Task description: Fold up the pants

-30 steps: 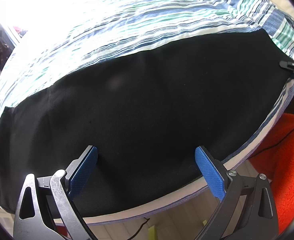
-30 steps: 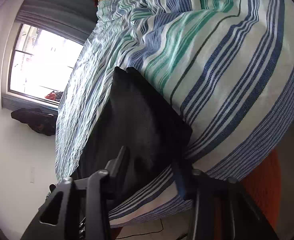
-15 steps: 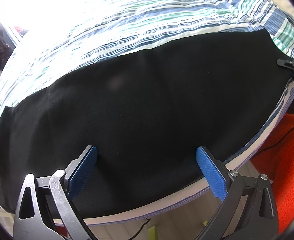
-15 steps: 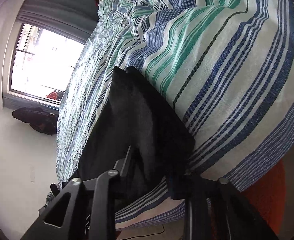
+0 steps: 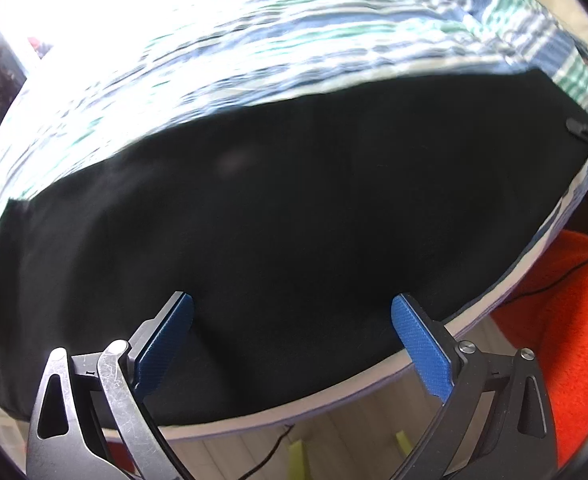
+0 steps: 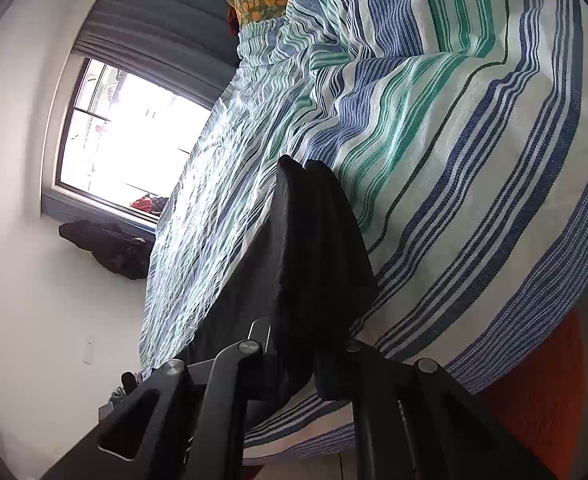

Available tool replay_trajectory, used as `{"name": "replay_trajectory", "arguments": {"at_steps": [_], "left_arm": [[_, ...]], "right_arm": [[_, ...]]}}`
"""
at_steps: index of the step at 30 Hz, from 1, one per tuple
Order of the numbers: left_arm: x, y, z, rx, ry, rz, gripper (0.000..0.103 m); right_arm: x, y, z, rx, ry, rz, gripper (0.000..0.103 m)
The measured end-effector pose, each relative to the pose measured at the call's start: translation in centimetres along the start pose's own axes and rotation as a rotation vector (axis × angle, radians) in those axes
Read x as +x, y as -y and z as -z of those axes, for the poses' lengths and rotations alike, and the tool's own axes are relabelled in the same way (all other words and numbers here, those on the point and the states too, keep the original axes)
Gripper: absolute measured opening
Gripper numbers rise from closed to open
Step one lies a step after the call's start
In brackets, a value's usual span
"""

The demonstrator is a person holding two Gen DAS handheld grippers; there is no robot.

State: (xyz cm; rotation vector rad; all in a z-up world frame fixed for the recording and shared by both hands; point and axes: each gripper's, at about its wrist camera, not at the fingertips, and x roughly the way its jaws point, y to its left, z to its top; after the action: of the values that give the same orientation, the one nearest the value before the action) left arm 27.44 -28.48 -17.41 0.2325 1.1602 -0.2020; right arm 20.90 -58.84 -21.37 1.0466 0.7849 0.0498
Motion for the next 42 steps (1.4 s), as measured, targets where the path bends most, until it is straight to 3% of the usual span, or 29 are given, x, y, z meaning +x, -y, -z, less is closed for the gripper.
{"name": "replay_trajectory", "arguments": {"at_steps": [3, 6, 12, 16, 21, 26, 28, 29, 30, 31, 34, 36, 40, 42], "left_arm": [[-1.4, -3.2, 0.5, -0.053, 0.01, -0.004, 0.1], [-2.9, -7.3, 1.5, -0.127, 0.028, -0.016, 0.1], [-4.3, -14.3, 4.3, -0.283, 0.051, -0.04, 0.1], [-4.7, -17.8, 6.1, -0.38, 0.08, -0.037, 0.1], [-4.3, -21.2, 8.3, -0.481, 0.088, -0.049, 0.1], [-3.9, -25.4, 10.9, -0.584, 0.105, -0.069, 0.1], [-3.9, -26.8, 11.7, -0.631, 0.121, -0.057, 0.1], [-4.2, -27.5, 12.4, -0.646, 0.133, -0.052, 0.1], [-4.4, -27.9, 12.7, -0.655, 0.142, -0.049, 0.1], [-4.5, -27.9, 13.0, -0.658, 0.15, -0.041, 0.1], [-5.3, -27.5, 13.7, -0.64, 0.182, 0.014, 0.099], [-6.0, -26.3, 13.2, -0.607, 0.235, 0.085, 0.099], [-6.3, -22.2, 9.9, -0.452, 0.296, 0.162, 0.097], [-5.4, -20.5, 8.5, -0.379, 0.268, 0.148, 0.072]], "right_arm": [[-0.7, -1.7, 0.2, -0.032, 0.008, -0.012, 0.011], [-2.2, -5.1, 0.4, -0.023, 0.026, -0.134, 0.011], [-2.4, -18.6, 2.4, -0.209, -0.02, -0.328, 0.011], [0.3, -27.2, 5.8, -0.31, -0.105, -0.423, 0.011], [6.9, -34.0, 12.5, -0.379, -0.253, -0.47, 0.011], [15.2, -36.1, 21.9, -0.474, -0.365, -0.382, 0.013], [18.6, -35.9, 26.0, -0.596, -0.396, -0.249, 0.026], [20.3, -35.6, 27.8, -0.653, -0.432, -0.192, 0.045], [21.5, -34.9, 29.2, -0.709, -0.463, -0.148, 0.058], [21.8, -34.3, 30.5, -0.763, -0.479, -0.119, 0.059], [19.6, -33.2, 31.6, -0.881, -0.483, -0.108, 0.066], [16.9, -32.7, 31.5, -1.008, -0.421, -0.081, 0.079], [12.9, -29.3, 30.2, -1.11, -0.335, 0.012, 0.081], [12.0, -27.3, 29.7, -1.066, -0.324, 0.052, 0.081]]}}
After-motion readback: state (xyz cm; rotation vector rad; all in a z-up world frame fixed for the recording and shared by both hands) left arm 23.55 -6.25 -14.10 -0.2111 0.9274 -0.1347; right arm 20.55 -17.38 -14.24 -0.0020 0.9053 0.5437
